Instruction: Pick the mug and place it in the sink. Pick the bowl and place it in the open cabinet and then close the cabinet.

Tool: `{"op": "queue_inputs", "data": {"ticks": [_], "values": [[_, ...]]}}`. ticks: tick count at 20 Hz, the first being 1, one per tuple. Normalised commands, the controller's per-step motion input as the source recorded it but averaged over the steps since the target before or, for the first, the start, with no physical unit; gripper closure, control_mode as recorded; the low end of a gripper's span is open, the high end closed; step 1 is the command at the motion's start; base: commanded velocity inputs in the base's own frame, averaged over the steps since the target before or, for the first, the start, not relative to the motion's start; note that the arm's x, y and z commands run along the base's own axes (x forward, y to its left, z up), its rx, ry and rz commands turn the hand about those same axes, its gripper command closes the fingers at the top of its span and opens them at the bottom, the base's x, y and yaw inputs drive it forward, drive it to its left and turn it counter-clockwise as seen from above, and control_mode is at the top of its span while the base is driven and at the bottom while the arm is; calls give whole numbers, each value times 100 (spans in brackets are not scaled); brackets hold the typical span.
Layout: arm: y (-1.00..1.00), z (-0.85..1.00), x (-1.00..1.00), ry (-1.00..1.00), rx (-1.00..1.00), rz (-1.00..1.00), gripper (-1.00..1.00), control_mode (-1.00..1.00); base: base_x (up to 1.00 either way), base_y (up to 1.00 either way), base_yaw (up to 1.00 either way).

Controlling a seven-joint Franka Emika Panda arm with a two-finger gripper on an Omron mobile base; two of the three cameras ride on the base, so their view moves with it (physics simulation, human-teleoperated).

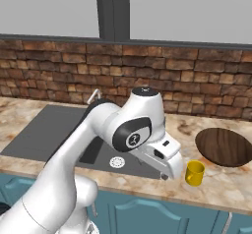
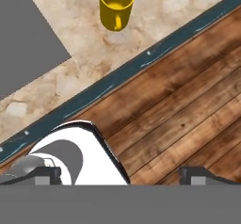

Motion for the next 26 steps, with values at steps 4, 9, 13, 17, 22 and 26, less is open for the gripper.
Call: {"op": "queue_inputs", "data": {"ticks": [4, 9, 13, 17, 22, 26], "values": [[-14, -28, 31, 8, 0, 0, -100, -100, 0, 0, 0], [-24, -26, 19, 2, 2, 0, -100, -100, 0, 0, 0], [-34, -31, 9, 0, 4, 0, -100, -100, 0, 0, 0], [-31, -33, 10, 0, 3, 0, -100, -100, 0, 0, 0], [-22, -30, 18, 3, 2, 0, -100, -100, 0, 0, 0], [-17, -33, 29, 13, 4, 0, -100, -100, 0, 0, 0]]}}
